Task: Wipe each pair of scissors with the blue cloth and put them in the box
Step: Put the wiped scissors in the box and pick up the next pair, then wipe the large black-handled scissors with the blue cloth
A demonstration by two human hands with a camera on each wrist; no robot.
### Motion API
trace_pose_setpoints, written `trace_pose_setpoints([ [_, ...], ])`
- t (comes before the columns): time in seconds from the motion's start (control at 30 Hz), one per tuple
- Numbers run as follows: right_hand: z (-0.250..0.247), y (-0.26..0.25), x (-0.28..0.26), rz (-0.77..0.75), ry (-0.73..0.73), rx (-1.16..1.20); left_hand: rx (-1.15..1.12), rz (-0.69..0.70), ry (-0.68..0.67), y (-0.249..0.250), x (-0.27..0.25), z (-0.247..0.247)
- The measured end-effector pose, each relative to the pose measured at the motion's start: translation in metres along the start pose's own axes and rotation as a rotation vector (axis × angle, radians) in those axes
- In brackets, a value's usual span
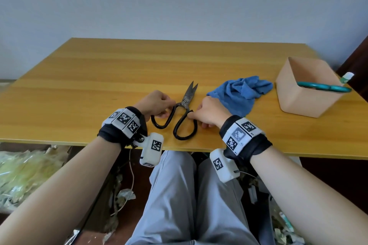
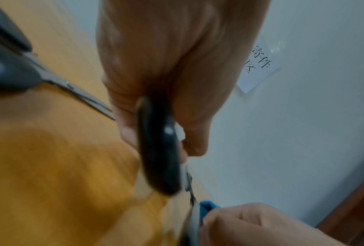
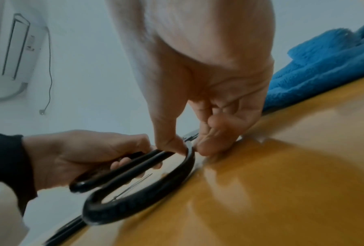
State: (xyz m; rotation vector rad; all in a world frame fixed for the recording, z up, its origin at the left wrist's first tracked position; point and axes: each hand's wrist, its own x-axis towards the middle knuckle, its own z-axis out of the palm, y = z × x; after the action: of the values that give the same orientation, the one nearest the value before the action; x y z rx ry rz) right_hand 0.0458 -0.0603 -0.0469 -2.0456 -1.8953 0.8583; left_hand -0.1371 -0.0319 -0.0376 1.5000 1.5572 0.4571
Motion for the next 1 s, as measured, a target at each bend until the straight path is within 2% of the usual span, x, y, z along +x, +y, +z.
trace_pose_setpoints([
  [0.17,-0.002,0.011,-0.007,-0.034,0.002,0.223,-0.164,0.043,-0.015,-0.002,-0.003,0.011],
  [0.37,-0.008,0.023,-0.008,0.002,-0.038,0.582,-0.415,0.145,0.095,0.0,-0.002,0.022],
  [0.5,-0.015,0.028,-0.005,-0.016,-0.142,0.958,-0.566,0.204,0.106,0.008,-0.001,0.029],
  [0.6,-0.021,0.03,-0.006,-0.061,-0.312,1.357,-0.67,0.236,0.074,0.013,-0.004,0.035],
  [0.67,-0.023,0.03,-0.009,-0.077,-0.364,1.544,-0.713,0.285,0.024,0.016,-0.006,0.038],
  [0.83,-0.02,0.031,-0.012,-0.105,-0.327,1.666,-0.79,0.365,-0.148,0.016,-0.01,0.04],
  [1.0,-0.019,0.038,-0.013,-0.067,-0.26,1.641,-0.772,0.306,-0.162,0.02,-0.013,0.033],
])
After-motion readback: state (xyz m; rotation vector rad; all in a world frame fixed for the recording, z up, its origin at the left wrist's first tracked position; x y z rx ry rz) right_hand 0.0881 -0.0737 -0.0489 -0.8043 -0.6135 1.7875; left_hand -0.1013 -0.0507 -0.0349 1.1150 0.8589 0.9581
